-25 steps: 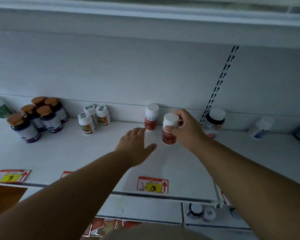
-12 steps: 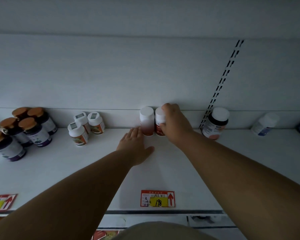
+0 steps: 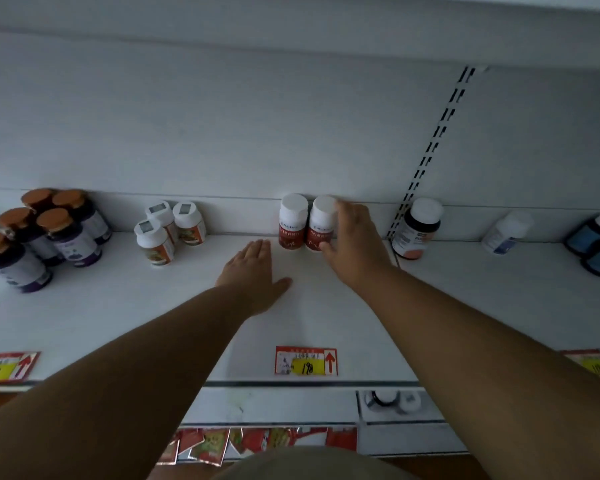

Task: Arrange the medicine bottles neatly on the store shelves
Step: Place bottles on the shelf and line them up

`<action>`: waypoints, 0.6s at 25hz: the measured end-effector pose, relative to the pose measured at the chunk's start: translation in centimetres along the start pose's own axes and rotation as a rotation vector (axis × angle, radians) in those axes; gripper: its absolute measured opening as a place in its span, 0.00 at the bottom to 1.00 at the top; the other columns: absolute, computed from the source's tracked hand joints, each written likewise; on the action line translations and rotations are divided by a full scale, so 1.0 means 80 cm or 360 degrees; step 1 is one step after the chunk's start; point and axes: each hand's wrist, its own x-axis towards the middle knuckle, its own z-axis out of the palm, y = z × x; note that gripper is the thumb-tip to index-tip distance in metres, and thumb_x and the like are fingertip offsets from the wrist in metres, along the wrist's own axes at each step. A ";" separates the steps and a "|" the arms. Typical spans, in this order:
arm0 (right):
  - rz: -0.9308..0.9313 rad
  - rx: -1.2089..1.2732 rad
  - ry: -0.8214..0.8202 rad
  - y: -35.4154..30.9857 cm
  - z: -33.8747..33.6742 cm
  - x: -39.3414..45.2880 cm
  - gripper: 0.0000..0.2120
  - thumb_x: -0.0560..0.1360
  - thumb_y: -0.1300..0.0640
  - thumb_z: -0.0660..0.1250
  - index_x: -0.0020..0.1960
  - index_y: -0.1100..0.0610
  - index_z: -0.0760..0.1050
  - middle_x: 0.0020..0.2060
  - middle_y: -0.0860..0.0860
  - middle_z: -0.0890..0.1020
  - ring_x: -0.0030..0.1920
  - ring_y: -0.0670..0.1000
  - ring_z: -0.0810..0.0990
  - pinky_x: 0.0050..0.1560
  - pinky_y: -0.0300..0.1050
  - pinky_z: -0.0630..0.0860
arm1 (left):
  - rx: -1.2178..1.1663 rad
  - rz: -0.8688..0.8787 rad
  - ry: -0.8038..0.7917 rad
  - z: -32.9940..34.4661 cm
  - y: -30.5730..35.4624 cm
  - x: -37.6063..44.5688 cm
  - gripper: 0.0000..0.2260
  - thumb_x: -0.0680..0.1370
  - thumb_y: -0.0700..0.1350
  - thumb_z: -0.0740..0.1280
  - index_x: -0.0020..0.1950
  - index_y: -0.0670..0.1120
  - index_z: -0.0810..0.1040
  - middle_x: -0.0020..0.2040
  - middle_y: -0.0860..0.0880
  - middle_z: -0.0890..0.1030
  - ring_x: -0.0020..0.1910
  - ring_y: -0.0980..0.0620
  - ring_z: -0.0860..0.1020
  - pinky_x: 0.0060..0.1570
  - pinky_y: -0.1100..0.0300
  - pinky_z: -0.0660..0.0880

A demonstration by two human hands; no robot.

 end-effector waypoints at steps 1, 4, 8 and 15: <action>0.0008 -0.0016 -0.0010 0.001 -0.003 -0.013 0.33 0.73 0.56 0.72 0.73 0.57 0.61 0.66 0.60 0.68 0.64 0.62 0.71 0.62 0.57 0.73 | -0.0007 0.0000 0.0039 -0.003 0.001 -0.017 0.40 0.78 0.64 0.59 0.80 0.44 0.47 0.80 0.45 0.52 0.79 0.47 0.52 0.75 0.51 0.52; -0.0051 -0.0087 -0.0057 0.000 -0.015 -0.058 0.33 0.75 0.52 0.70 0.74 0.58 0.60 0.67 0.60 0.67 0.65 0.61 0.70 0.63 0.57 0.72 | 0.0037 0.0010 0.0202 -0.004 0.011 -0.072 0.38 0.78 0.64 0.60 0.80 0.46 0.48 0.80 0.46 0.54 0.78 0.46 0.55 0.75 0.49 0.54; -0.0214 -0.0021 -0.0050 -0.016 -0.030 -0.122 0.29 0.75 0.51 0.69 0.72 0.58 0.64 0.65 0.59 0.70 0.63 0.60 0.72 0.61 0.57 0.73 | 0.0028 -0.0037 0.0273 -0.005 0.043 -0.145 0.36 0.78 0.62 0.60 0.80 0.48 0.50 0.78 0.47 0.60 0.76 0.45 0.60 0.74 0.47 0.59; -0.0263 0.0080 -0.0029 -0.057 -0.052 -0.224 0.21 0.78 0.52 0.66 0.69 0.57 0.69 0.63 0.53 0.77 0.62 0.54 0.75 0.62 0.51 0.73 | -0.0170 0.0179 0.0386 0.011 0.048 -0.233 0.27 0.80 0.57 0.61 0.76 0.51 0.61 0.72 0.50 0.71 0.69 0.47 0.69 0.69 0.49 0.66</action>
